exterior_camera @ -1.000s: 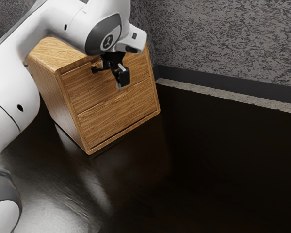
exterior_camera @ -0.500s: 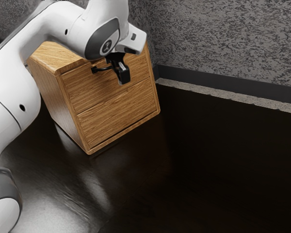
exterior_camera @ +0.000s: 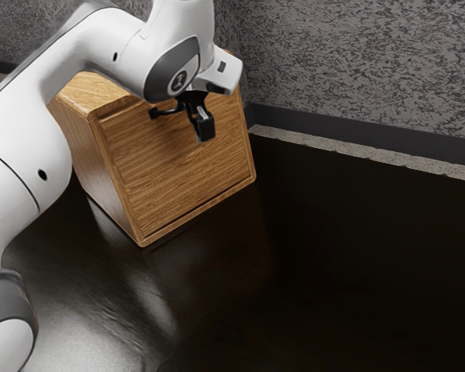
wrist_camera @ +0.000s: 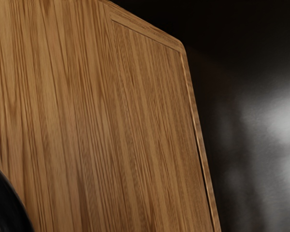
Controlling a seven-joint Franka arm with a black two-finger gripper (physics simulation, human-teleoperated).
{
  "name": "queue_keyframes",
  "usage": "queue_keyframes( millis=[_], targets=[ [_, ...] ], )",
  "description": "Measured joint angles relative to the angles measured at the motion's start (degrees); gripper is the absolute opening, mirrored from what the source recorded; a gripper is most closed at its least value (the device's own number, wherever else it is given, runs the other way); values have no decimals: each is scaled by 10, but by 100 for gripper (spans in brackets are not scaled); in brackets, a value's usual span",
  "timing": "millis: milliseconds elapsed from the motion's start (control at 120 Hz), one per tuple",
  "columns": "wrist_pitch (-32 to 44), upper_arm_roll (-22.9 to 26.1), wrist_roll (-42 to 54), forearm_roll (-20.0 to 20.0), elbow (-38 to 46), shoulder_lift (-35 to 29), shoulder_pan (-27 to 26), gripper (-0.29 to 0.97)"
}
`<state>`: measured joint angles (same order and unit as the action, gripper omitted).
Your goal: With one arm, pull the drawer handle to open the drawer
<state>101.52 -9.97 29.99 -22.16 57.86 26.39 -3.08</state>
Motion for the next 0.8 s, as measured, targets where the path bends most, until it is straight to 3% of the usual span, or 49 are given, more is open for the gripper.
queue_keyframes(
  millis=[583,800],
  targets=[
    [-2,-31,-22,28,24,-16,-69,72],
    [-3,-39,-36,30,55,-38,-86,68]
  ],
)
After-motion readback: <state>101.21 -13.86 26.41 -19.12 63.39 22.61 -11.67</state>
